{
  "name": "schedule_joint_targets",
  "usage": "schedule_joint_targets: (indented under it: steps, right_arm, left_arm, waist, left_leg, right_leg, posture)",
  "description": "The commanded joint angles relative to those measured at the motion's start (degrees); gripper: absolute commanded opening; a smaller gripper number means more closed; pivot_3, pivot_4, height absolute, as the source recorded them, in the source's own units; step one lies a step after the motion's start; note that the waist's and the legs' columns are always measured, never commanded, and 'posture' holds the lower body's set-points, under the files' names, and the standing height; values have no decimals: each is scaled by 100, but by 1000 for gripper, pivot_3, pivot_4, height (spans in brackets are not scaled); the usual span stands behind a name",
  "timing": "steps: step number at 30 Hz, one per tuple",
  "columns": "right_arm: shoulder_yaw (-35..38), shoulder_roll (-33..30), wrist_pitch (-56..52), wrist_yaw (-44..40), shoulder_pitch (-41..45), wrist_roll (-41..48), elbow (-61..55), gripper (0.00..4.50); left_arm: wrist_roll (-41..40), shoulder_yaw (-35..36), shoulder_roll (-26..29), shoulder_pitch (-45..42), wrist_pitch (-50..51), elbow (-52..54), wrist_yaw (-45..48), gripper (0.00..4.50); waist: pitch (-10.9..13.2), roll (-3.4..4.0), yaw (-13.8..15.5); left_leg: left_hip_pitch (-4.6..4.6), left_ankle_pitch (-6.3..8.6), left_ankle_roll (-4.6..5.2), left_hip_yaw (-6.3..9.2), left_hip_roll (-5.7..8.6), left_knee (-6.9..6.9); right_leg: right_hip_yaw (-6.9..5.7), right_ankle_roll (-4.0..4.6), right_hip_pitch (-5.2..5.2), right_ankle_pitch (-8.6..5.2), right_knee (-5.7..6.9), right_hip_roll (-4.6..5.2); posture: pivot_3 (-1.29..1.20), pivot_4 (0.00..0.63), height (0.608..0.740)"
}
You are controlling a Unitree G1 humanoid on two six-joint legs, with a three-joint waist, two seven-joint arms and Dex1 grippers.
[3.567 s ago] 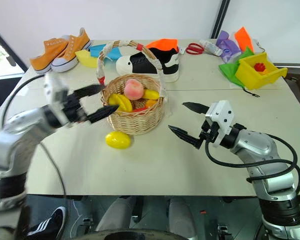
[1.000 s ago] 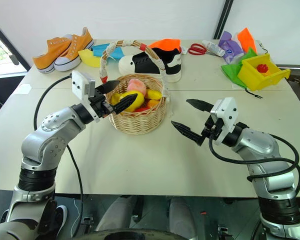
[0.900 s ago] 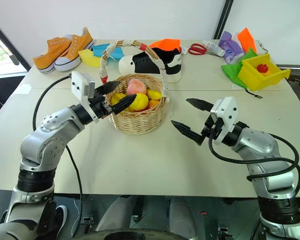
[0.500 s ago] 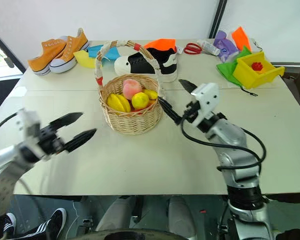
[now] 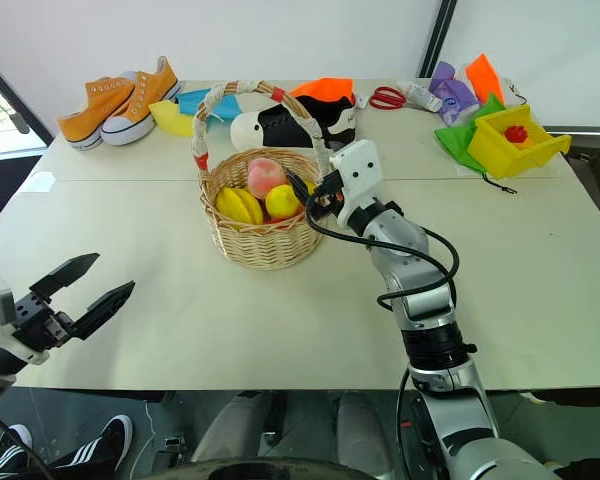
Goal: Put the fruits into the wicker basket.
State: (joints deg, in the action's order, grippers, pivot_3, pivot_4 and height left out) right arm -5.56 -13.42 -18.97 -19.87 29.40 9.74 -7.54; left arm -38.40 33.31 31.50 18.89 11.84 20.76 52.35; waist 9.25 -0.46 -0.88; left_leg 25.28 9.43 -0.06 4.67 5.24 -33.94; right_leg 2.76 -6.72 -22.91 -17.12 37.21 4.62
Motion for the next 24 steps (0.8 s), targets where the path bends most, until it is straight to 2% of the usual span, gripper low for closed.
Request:
schedule_joint_targets:
  steps: [1,7,12,15,20,24]
  right_arm:
    - [92,-3,66,50,189,-106,124,3128]
    - [207,7,164,58,165,-106,139,124]
    - [606,-209,154,86,156,0,78,96]
    - [1021,-564,170,-97,-6,190,19,96]
    - [2183,-1258,-131,-16,-415,592,-46,96]
    - [3272,-2094,-45,-105,-1262,554,-37,96]
  left_arm:
    - [-49,32,17,-5,-129,251,-72,4500]
    - [-52,-98,44,-111,-113,223,-84,4500]
    - [24,-360,73,-415,-106,91,-44,4500]
    - [18,-589,86,-681,-53,23,-19,4500]
    - [56,-1100,67,-1282,44,-167,0,4500]
    - [176,-1764,81,-1982,123,-468,208,4500]
  waist:
    - [0,0,-5]
    - [0,1,-16]
    - [0,1,19]
    - [1,1,31]
    - [1,2,31]
    - [2,6,77]
  left_leg:
    - [0,0,0,0,0,0]
    - [-1,-1,0,0,-1,1]
    - [0,-1,0,0,2,0]
    - [1,-1,0,0,3,-1]
    - [1,-1,1,0,3,0]
    - [2,-7,12,1,4,-1]
  right_leg:
    - [0,0,0,0,0,0]
    - [0,-2,-6,1,10,-3]
    - [0,-5,-4,3,7,-1]
    - [-1,-14,-3,8,5,0]
    - [-3,-16,15,9,1,2]
    - [-6,-18,29,9,1,3]
  posture:
    - [0,150,740]
    - [0,150,740]
    - [0,150,740]
    - [0,150,740]
    - [0,150,740]
    - [0,150,740]
